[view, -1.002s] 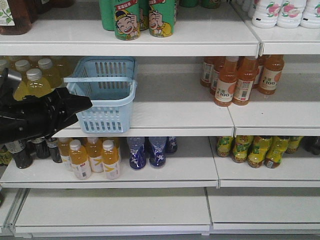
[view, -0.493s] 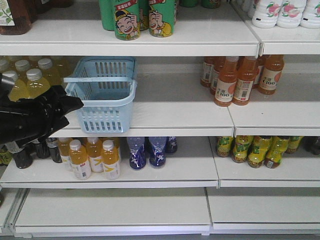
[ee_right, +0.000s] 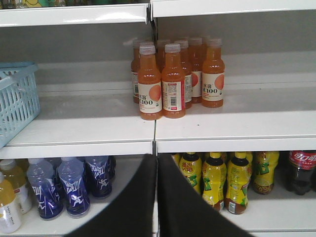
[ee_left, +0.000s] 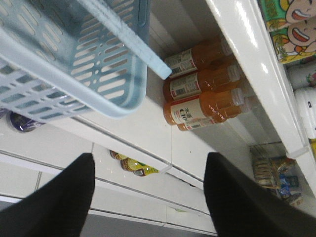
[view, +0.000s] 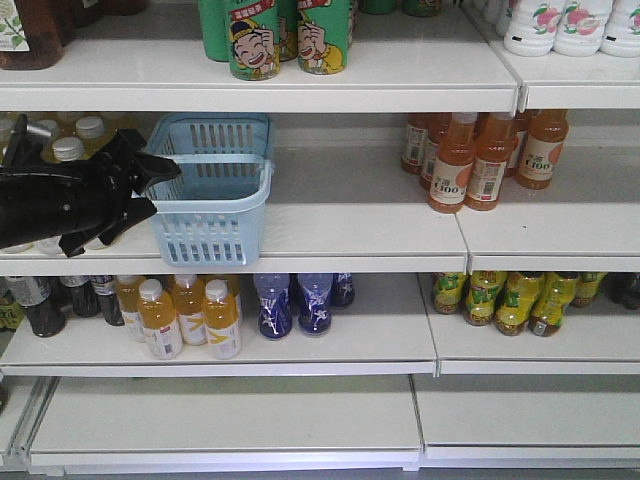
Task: Place coke in basket with both arms
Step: 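Move the left gripper under the basket handle and close it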
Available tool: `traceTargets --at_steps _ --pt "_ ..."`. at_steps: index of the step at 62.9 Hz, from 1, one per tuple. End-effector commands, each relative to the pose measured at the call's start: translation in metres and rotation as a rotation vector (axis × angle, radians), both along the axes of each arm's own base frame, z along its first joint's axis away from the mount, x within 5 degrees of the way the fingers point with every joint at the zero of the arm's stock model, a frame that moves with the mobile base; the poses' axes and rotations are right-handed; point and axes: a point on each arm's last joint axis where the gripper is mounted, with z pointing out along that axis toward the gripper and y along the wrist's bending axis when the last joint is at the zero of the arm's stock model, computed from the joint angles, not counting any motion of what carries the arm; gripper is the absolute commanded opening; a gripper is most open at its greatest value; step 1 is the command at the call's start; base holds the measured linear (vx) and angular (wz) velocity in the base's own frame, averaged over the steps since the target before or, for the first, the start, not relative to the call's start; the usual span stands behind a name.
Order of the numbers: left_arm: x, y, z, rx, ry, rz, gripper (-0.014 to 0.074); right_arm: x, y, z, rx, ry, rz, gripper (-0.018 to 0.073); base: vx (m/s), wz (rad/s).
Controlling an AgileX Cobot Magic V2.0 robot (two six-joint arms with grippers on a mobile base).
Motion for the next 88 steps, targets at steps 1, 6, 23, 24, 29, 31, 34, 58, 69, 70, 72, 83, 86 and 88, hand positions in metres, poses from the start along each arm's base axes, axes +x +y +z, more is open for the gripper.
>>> traceTargets --at_steps 1,6,23,24,29,31,34,58,69,70,72,83,86,88 --pt "0.01 0.001 0.03 -0.082 -0.08 0.034 0.0465 -0.001 0.0 0.005 -0.018 -0.085 0.002 -0.0005 0.0 0.0" --pt "0.021 0.001 0.029 -0.087 -0.08 0.039 0.0465 -0.001 0.0 0.005 -0.018 -0.085 0.002 -0.0005 0.0 0.0" --pt "0.056 0.0 0.013 -0.129 -0.038 0.055 0.0465 -0.001 0.0 0.005 -0.018 -0.085 0.002 -0.0005 0.0 0.0" --pt "0.057 0.0 0.012 -0.129 -0.038 0.054 0.0465 -0.001 0.0 0.005 -0.018 -0.085 0.002 -0.0005 0.0 0.0" --pt "0.066 -0.001 0.012 -0.133 -0.047 0.045 0.0465 -0.001 0.0 0.005 -0.018 -0.085 0.002 -0.0005 0.0 0.0" --pt "0.068 -0.001 0.012 -0.136 -0.051 0.04 0.0465 -0.001 0.0 0.005 -0.018 -0.085 0.002 -0.0005 0.0 0.0" --pt "0.072 -0.002 0.012 -0.137 -0.055 0.038 0.0465 -0.001 0.0 0.005 -0.018 -0.085 0.002 -0.0005 0.0 0.0" --pt "0.097 0.002 0.008 -0.122 -0.074 0.069 0.0465 -0.001 0.0 0.005 -0.018 -0.085 0.002 -0.0005 0.0 0.0" --pt "0.112 0.001 0.001 -0.122 -0.078 0.07 0.0465 -0.001 0.0 0.005 -0.018 -0.085 0.002 -0.0005 0.0 0.0" --pt "0.113 0.001 0.0 -0.122 -0.079 0.07 0.0465 -0.001 0.0 0.005 -0.018 -0.085 0.002 -0.0005 0.0 0.0" --pt "0.115 0.001 0.0 -0.123 -0.082 0.07 0.0465 -0.001 0.0 0.005 -0.018 -0.085 0.002 -0.0005 0.0 0.0" --pt "0.127 0.001 -0.009 -0.123 -0.08 0.07 0.0465 -0.001 0.0 0.005 -0.018 -0.085 0.002 -0.0005 0.0 0.0" --pt "0.128 0.001 -0.012 -0.123 -0.073 0.07 0.0464 -0.001 0.0 0.005 -0.018 -0.085 0.002 -0.0005 0.0 0.0" --pt "0.129 0.001 -0.013 -0.122 -0.072 0.073 0.0464 -0.001 0.0 0.005 -0.018 -0.085 0.002 -0.0005 0.0 0.0"
